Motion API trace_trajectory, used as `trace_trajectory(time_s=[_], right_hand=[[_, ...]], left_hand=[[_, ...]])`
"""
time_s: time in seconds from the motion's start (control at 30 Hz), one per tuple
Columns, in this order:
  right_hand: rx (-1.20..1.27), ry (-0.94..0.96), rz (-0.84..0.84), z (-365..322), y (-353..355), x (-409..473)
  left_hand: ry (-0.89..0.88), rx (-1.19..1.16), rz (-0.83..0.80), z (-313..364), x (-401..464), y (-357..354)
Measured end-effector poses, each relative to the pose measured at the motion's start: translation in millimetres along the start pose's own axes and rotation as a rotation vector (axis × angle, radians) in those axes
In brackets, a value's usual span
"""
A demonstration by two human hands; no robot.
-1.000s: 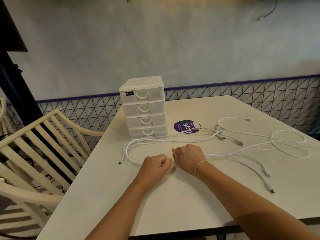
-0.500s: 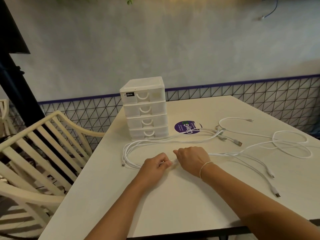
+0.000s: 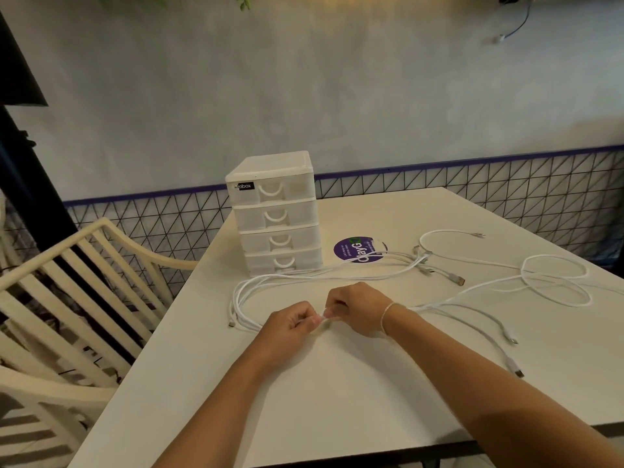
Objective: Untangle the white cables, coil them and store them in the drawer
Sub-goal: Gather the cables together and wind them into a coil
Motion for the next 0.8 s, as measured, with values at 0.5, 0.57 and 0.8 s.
trace_trajectory(time_s=[0.5, 0.57, 0.8], right_hand=[[0.020, 0.010, -0.013, 28.5, 14.1, -7.6], [0.056, 0.010, 0.044, 30.2, 13.7, -10.1], [0.136, -0.024, 0.211, 35.1, 19.2, -12.4]], left_hand=[[0.037, 0.095, 0.046, -2.5, 3.2, 11.4], [-0.022, 0.337, 0.034, 5.0, 7.7, 9.5], [-0.124, 0.668, 0.011, 27.3, 20.2, -26.6]])
Point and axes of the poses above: each hand's wrist, its own x-axis towards the middle knuckle, its own y-axis out of the back of the hand, z = x × y, the point moved 8 cm from there along x, towards the middle knuckle, and after that the axes turned 9 degrees about -x, right-handed, at the moved point
